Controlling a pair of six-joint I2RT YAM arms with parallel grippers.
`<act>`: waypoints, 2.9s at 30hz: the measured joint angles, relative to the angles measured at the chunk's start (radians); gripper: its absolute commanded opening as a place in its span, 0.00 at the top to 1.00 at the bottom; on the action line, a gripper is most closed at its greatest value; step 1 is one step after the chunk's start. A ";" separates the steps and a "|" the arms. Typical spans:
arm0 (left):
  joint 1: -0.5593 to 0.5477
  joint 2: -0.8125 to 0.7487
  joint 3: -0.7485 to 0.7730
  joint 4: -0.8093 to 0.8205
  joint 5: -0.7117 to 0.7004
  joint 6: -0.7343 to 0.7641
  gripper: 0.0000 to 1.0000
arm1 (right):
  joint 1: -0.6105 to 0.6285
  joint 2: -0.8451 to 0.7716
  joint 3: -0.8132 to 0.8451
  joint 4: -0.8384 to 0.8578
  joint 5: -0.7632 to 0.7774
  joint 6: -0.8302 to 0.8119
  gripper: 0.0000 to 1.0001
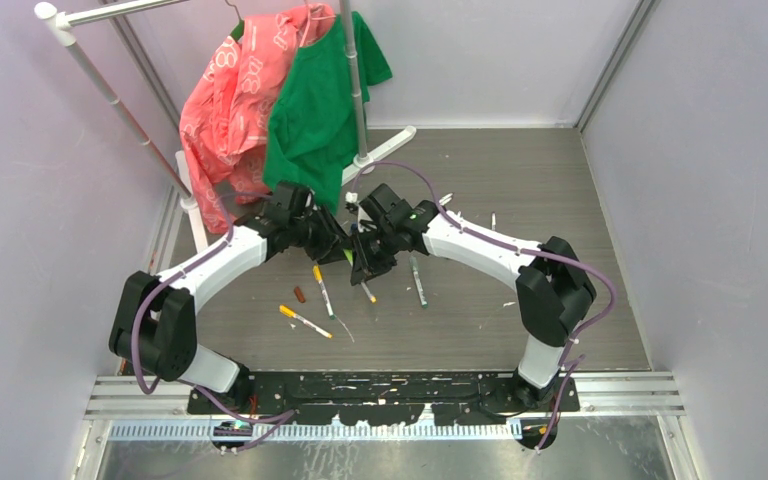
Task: Open the pen caps
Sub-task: Open the pen cap from the pen, then place the pen at the center of the board, then place the pen cap at the center of the board.
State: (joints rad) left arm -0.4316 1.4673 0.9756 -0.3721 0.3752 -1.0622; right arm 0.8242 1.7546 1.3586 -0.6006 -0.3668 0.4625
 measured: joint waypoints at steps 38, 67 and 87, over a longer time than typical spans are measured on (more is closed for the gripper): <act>-0.012 0.000 -0.003 0.005 -0.062 -0.048 1.00 | 0.009 0.021 0.013 0.044 0.078 -0.037 0.99; -0.001 0.209 0.117 0.178 -0.125 -0.188 1.00 | -0.018 -0.227 -0.301 0.012 0.238 -0.028 0.99; -0.127 0.314 0.321 -0.202 -0.233 0.215 0.89 | -0.299 -0.081 -0.154 0.016 0.487 0.109 0.95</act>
State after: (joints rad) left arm -0.5591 1.7817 1.2968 -0.5743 0.1421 -0.8474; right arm 0.5251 1.6733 1.2041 -0.5842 0.1204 0.5720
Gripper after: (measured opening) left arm 0.128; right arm 0.184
